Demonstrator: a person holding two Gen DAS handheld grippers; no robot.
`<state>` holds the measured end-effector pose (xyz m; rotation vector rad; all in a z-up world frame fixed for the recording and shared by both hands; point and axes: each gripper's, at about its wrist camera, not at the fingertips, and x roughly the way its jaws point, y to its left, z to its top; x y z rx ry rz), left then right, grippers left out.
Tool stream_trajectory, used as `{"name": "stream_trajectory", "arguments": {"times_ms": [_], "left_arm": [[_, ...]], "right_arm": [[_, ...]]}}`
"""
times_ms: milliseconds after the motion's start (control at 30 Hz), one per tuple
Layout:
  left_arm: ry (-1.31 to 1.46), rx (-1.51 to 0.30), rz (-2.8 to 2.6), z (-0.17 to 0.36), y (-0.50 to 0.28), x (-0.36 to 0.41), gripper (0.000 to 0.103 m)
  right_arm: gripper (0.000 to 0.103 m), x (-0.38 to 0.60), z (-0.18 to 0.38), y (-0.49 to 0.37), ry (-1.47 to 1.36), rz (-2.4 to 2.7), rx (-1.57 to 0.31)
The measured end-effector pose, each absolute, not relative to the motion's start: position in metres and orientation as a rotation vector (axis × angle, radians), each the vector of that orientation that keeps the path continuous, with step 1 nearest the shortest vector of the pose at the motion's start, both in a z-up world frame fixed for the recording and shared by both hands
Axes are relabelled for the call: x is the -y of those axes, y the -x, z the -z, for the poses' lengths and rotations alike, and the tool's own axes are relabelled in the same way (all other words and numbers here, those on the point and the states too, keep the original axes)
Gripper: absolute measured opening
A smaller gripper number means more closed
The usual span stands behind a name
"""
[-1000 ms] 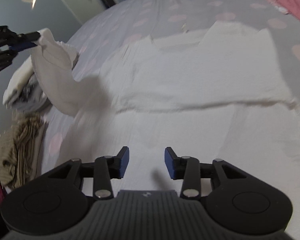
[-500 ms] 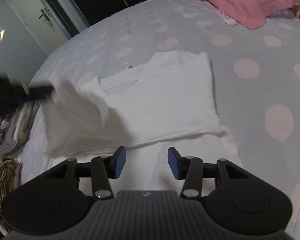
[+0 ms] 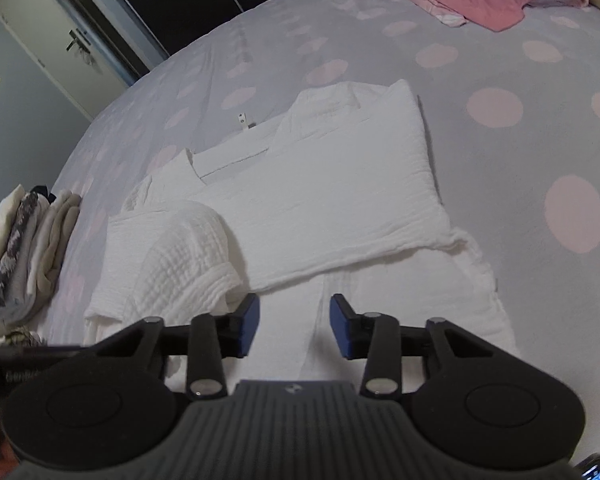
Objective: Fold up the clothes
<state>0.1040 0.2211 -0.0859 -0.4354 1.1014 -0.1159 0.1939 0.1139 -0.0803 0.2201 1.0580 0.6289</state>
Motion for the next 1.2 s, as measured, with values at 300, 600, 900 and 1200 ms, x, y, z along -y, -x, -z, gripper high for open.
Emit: {"name": "stream_trajectory", "arguments": {"times_ms": [300, 600, 900, 1200], "left_arm": [[0.435, -1.093, 0.072, 0.086, -0.075, -0.265, 0.012], [0.434, -1.08, -0.022, 0.085, -0.047, -0.32, 0.014], [0.487, -1.093, -0.119, 0.077, -0.008, -0.366, 0.017], [0.56, -1.028, -0.155, 0.064, -0.003, -0.379, 0.017]], "right_arm": [[0.041, -0.125, 0.101, -0.201, -0.358, -0.622, -1.12], [0.042, -0.145, 0.122, -0.232, -0.516, -0.584, -1.157], [0.018, -0.185, 0.12, -0.228, -0.41, -0.622, -1.125], [0.015, -0.25, 0.082, -0.164, -0.111, -0.871, -0.887]]}}
